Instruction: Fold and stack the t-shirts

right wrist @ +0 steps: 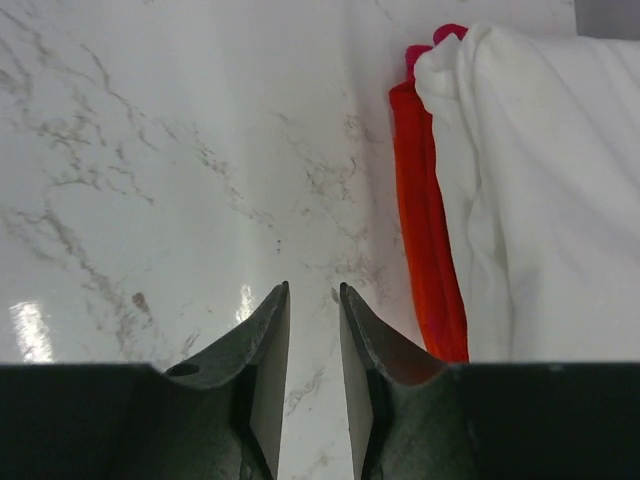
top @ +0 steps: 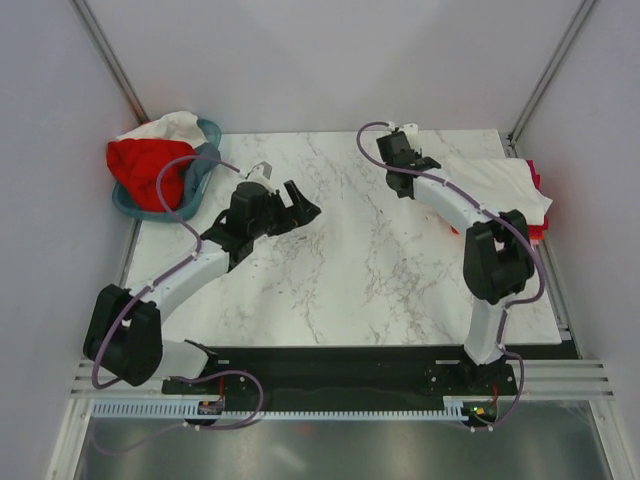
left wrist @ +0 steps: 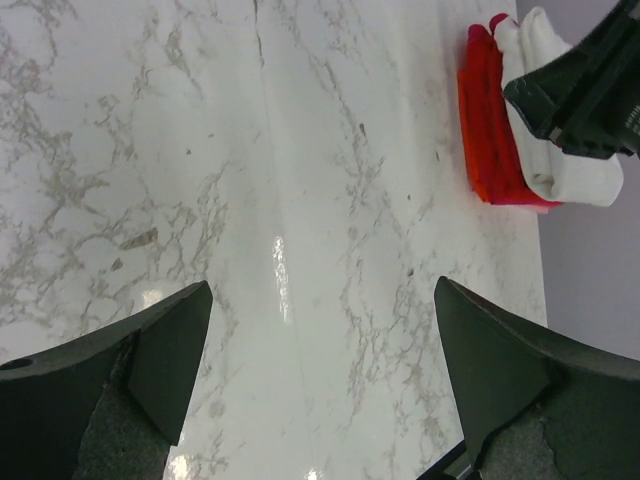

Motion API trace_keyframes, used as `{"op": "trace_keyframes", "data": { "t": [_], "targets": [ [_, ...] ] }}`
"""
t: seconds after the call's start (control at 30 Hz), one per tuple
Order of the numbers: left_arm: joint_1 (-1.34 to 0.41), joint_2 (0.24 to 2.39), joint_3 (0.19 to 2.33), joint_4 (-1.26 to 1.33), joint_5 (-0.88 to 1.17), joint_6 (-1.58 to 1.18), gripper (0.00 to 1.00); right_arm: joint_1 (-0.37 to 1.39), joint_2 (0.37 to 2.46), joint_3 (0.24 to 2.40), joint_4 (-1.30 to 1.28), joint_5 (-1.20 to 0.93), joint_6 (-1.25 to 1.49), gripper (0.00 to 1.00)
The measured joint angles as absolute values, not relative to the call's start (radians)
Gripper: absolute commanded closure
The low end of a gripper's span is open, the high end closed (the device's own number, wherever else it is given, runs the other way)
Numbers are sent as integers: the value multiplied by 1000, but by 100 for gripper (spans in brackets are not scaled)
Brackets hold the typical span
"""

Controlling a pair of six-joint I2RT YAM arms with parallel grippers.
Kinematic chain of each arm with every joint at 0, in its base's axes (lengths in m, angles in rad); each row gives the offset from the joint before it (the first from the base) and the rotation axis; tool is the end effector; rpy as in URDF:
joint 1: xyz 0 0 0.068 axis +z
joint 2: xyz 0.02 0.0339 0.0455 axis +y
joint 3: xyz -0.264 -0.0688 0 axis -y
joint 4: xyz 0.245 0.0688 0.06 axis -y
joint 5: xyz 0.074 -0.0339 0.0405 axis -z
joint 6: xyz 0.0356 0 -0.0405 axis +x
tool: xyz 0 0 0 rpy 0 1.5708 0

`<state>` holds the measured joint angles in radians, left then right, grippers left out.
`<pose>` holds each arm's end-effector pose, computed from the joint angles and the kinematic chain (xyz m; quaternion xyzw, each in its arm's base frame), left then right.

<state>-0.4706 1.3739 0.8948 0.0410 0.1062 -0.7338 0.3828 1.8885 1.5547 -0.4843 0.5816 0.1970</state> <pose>0.2768 -0.1451 0.2663 -0.0823 0.8391 -0.3404 0.4162 0.4011 0.1404 0.2650 0.0223 0.8969 -0.1549 0.4136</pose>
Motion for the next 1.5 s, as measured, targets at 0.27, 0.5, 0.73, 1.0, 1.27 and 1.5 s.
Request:
{"op": "trace_keyframes", "data": {
  "t": [0.27,0.5,0.73,1.0,1.27,1.5],
  "targets": [
    [-467,1288,815,1,96,-687,0,422,2190,1697,-661,875,159,68],
    [-466,1283,791,0,96,-672,0,414,2270,1725,-735,1004,142,66],
    [-466,1284,768,2,97,-660,0,375,2339,1751,-750,1043,135,67],
    [-466,1284,762,2,99,-660,0,301,2408,1786,-785,1062,115,70],
    [-466,1288,762,2,99,-660,0,279,2452,1836,-813,1098,100,74],
    [-466,1296,762,2,99,-659,0,270,2474,1850,-820,1114,102,100]
  ]
}}
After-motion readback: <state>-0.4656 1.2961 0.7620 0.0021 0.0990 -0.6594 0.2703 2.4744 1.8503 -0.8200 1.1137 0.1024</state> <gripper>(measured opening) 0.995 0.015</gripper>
